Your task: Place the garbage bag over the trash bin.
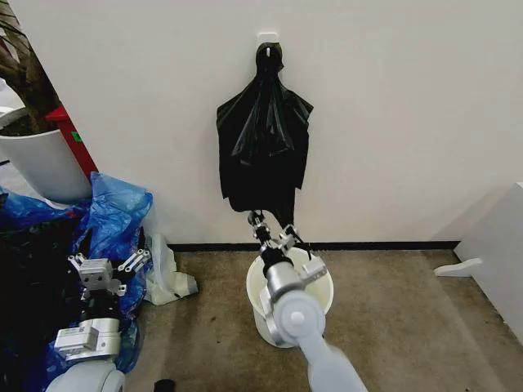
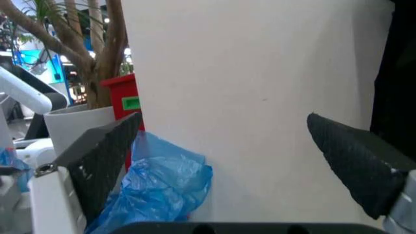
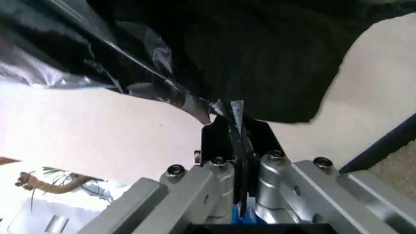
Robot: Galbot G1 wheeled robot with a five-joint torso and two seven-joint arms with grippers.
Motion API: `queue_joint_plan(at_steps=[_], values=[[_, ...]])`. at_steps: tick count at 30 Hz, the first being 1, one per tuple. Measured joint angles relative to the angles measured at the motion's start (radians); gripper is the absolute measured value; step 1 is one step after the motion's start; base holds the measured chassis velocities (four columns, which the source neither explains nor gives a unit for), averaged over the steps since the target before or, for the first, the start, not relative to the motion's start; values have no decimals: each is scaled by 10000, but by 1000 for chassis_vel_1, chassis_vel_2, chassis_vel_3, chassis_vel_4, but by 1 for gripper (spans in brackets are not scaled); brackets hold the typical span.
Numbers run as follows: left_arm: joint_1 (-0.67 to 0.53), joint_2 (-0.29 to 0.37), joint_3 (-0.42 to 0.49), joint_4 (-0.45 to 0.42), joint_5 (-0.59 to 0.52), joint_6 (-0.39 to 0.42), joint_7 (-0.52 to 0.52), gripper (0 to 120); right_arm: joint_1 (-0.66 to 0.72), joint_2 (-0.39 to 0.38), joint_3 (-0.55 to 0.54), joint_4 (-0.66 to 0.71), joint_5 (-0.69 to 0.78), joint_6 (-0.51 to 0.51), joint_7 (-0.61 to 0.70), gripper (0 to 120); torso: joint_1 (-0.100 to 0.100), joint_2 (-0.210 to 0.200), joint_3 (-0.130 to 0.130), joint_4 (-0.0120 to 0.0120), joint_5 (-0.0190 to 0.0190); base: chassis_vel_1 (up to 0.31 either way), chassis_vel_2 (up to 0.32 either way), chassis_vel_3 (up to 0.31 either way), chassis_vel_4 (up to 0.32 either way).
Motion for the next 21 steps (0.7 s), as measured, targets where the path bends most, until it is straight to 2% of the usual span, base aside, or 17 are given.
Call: queue_joint_plan(at_steps=[11, 21], values=[[149, 43, -84, -114, 7, -106, 4, 100, 1442, -427, -194, 826, 156, -174, 513, 0, 0, 0, 1, 1, 0, 0, 0, 0, 0], [217, -22, -134, -129, 7, -160, -2, 100, 881, -563, -262, 861, -88, -318, 348, 0, 0, 0, 0, 1, -1, 0, 0, 0, 0]])
